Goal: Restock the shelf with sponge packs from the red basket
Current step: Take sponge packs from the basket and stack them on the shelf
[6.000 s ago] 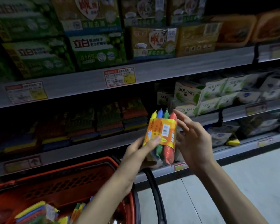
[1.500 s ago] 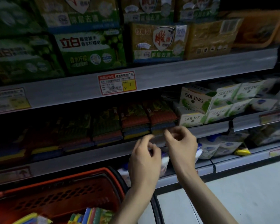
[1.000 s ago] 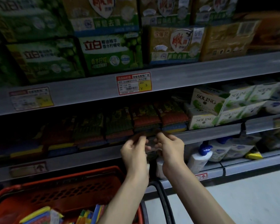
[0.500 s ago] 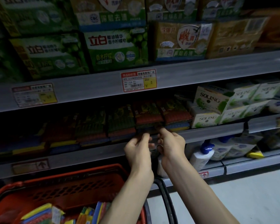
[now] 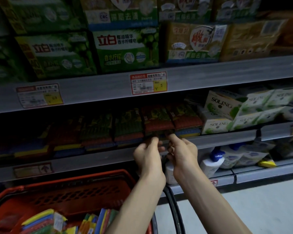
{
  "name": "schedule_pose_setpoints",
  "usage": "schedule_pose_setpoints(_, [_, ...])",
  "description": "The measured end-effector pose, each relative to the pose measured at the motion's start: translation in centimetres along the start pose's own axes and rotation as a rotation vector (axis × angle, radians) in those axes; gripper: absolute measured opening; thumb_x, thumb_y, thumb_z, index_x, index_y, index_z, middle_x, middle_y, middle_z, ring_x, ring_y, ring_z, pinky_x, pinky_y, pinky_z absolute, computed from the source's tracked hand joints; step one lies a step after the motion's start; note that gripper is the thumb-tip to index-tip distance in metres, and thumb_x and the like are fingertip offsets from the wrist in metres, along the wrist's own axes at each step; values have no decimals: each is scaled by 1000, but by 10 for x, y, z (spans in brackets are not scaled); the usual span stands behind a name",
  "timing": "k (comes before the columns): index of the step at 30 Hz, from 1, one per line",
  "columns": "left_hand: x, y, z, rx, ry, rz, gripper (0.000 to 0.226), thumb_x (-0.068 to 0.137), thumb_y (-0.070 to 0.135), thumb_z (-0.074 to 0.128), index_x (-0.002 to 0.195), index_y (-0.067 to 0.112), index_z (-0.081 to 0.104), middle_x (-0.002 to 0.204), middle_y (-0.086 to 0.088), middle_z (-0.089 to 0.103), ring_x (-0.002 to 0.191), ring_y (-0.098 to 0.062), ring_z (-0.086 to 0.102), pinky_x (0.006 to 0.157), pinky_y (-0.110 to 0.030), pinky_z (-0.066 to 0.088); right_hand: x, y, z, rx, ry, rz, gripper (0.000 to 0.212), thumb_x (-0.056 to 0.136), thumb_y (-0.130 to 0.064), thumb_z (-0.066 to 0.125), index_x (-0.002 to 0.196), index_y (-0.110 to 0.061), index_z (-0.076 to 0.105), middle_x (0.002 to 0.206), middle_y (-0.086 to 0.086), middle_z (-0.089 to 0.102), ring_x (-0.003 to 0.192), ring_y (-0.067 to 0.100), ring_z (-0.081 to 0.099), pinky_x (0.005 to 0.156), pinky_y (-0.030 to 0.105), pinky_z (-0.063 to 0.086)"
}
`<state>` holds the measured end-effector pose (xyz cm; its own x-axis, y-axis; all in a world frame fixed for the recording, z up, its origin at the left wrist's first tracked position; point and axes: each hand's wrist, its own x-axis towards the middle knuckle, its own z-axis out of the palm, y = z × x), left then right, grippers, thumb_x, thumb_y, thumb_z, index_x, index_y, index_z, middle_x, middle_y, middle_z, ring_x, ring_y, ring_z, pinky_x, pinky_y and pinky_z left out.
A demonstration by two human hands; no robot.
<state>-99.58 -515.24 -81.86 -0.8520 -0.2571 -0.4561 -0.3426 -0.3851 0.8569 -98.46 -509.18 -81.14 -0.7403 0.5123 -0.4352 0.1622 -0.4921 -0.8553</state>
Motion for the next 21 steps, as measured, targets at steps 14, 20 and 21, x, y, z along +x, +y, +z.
schedule_pose_setpoints(14, [-14, 23, -56, 307, -286, 184, 13, 100, 14, 62, 100, 18, 74, 84, -1, 76, 70, -9, 69, 59, -19, 50, -36, -4, -8, -75, -92, 12, 10, 89, -17, 77, 89, -10, 72, 53, -5, 62, 55, 14, 60, 46, 21, 42])
schedule_pose_setpoints(20, [-23, 43, -109, 557, -388, 441, 20, 99, 10, 61, 94, 26, 74, 87, 2, 75, 73, -3, 70, 63, -13, 49, -68, 2, -11, -222, -218, -130, 7, 92, -13, 74, 85, -11, 75, 69, 3, 61, 63, 17, 54, 51, 21, 41])
schedule_pose_setpoints(21, [-24, 48, -120, 629, -399, 505, 20, 99, 13, 62, 94, 29, 73, 88, 8, 74, 77, -1, 70, 67, -15, 49, -75, 5, -10, -297, -232, -198, 6, 90, -19, 76, 86, -14, 76, 72, 0, 68, 69, 16, 62, 58, 23, 47])
